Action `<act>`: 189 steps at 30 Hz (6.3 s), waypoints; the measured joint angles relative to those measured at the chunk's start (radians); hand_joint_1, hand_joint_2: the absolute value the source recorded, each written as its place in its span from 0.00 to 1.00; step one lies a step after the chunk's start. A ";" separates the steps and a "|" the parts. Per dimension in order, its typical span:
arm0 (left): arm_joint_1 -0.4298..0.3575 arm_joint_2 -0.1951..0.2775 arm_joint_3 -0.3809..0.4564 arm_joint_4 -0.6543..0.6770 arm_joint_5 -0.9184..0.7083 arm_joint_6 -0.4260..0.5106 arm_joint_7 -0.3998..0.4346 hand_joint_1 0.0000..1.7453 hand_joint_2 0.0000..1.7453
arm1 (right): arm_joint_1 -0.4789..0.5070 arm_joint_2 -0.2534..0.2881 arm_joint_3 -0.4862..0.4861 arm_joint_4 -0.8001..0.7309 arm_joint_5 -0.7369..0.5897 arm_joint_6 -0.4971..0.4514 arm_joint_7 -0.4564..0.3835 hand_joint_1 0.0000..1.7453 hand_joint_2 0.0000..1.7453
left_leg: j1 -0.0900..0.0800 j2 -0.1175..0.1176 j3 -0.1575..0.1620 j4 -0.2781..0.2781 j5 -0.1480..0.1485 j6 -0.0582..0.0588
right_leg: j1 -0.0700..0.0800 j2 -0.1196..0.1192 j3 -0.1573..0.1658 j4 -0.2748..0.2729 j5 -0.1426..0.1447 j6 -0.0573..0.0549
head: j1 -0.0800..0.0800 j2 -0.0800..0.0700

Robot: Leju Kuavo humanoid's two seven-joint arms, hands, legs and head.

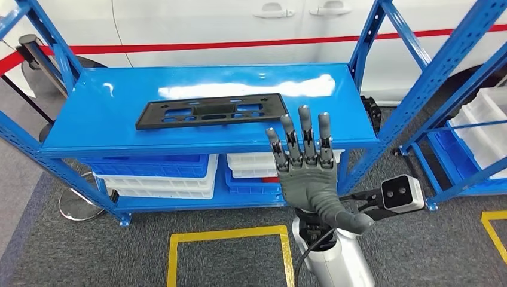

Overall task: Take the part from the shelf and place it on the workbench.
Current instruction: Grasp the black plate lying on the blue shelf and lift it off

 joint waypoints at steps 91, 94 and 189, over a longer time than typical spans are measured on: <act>-0.016 -0.001 -0.019 0.012 -0.035 -0.019 0.018 0.00 0.00 | -0.409 -0.184 0.411 0.576 0.892 -0.765 0.180 0.00 1.00 | -0.003 0.003 -0.037 0.031 0.020 0.005 | 0.029 -0.003 -0.011 0.016 -0.005 -0.039 | -0.009 0.000; -0.020 0.000 -0.019 0.012 -0.035 -0.020 0.018 0.00 0.00 | -0.425 -0.188 0.427 0.594 0.899 -0.771 0.190 0.00 1.00 | -0.006 0.000 -0.033 0.016 0.020 0.022 | 0.030 -0.003 -0.013 0.017 -0.006 -0.026 | -0.008 0.000; -0.037 0.031 0.031 0.012 0.014 -0.034 -0.038 0.00 0.00 | -0.698 -0.147 0.599 1.257 1.311 -1.136 0.536 0.00 1.00 | -0.003 0.002 -0.017 -0.004 0.025 0.042 | 0.026 -0.005 -0.076 0.097 -0.031 -0.009 | 0.006 0.000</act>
